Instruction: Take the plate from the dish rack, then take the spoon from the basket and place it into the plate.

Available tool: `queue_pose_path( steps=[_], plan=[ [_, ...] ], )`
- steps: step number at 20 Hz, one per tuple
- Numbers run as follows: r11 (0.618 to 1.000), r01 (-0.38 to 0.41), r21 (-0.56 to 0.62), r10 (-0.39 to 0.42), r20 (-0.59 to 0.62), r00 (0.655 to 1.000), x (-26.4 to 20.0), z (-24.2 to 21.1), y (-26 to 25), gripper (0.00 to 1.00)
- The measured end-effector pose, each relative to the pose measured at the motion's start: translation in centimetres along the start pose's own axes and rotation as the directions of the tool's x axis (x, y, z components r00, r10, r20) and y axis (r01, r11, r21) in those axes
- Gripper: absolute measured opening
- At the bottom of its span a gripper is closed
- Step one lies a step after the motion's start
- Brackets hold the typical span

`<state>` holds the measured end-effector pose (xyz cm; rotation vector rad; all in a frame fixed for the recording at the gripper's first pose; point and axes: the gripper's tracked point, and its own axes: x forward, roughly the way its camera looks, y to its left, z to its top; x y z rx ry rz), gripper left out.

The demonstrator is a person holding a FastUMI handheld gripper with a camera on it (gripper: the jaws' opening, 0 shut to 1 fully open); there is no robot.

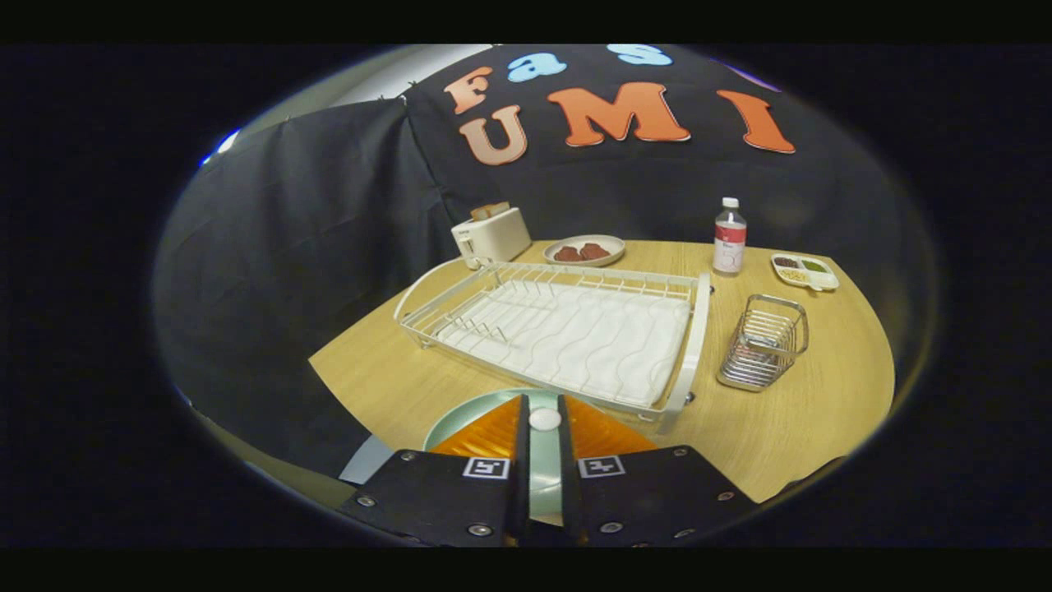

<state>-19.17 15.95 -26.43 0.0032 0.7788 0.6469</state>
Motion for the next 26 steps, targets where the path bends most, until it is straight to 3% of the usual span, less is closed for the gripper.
queue_pose_path(
  steps=[7, 15, 21, 26],
  plan=[
    [0.997, 0.025, 0.074, -0.026, 0.011, 1.000, -1.4, 0.2, -1.3, 0.40],
    [0.997, 0.054, 0.062, -0.064, 0.167, 0.984, -4.3, 7.3, -2.0, 0.59],
    [0.994, 0.086, 0.067, -0.102, 0.287, 0.953, -7.5, 12.6, -2.7, 0.82],
    [0.987, 0.148, 0.066, -0.162, 0.397, 0.903, -10.4, 16.8, -3.9, 0.91]
  ],
)
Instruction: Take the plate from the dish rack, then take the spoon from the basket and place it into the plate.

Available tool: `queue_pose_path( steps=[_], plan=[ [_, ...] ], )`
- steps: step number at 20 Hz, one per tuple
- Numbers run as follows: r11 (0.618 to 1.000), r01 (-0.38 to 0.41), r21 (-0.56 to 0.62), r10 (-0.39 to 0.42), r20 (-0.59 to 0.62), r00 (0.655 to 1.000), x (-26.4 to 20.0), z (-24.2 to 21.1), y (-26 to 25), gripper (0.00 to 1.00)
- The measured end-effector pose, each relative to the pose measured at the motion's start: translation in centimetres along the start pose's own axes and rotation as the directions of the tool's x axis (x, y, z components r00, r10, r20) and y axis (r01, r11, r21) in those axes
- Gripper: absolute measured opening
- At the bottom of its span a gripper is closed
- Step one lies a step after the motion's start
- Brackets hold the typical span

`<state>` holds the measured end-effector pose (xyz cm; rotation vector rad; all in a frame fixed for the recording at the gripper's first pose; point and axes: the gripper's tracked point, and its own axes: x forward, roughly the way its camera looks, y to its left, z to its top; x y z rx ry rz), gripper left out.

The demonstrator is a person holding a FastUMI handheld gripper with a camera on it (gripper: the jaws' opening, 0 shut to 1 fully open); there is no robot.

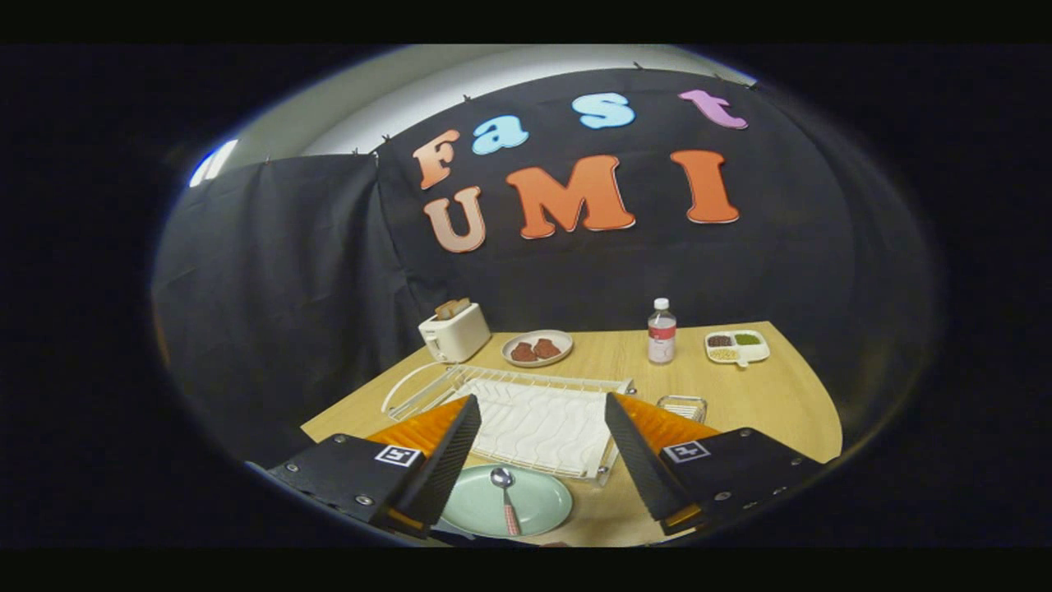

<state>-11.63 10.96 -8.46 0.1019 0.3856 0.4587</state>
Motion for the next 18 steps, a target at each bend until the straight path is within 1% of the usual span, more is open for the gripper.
queue_pose_path(
  steps=[4, 7, 11, 18],
  plan=[
    [0.997, 0.075, -0.030, -0.072, 0.114, 0.991, -1.4, 3.9, -1.3, 0.93],
    [0.989, 0.140, -0.049, -0.128, 0.189, 0.974, -2.4, 5.9, -2.7, 0.95],
    [0.979, 0.203, -0.025, -0.189, 0.267, 0.945, -4.0, 7.6, -4.7, 0.95],
    [0.968, 0.249, -0.018, -0.232, 0.300, 0.925, -5.3, 8.3, -6.5, 0.96]
  ],
)
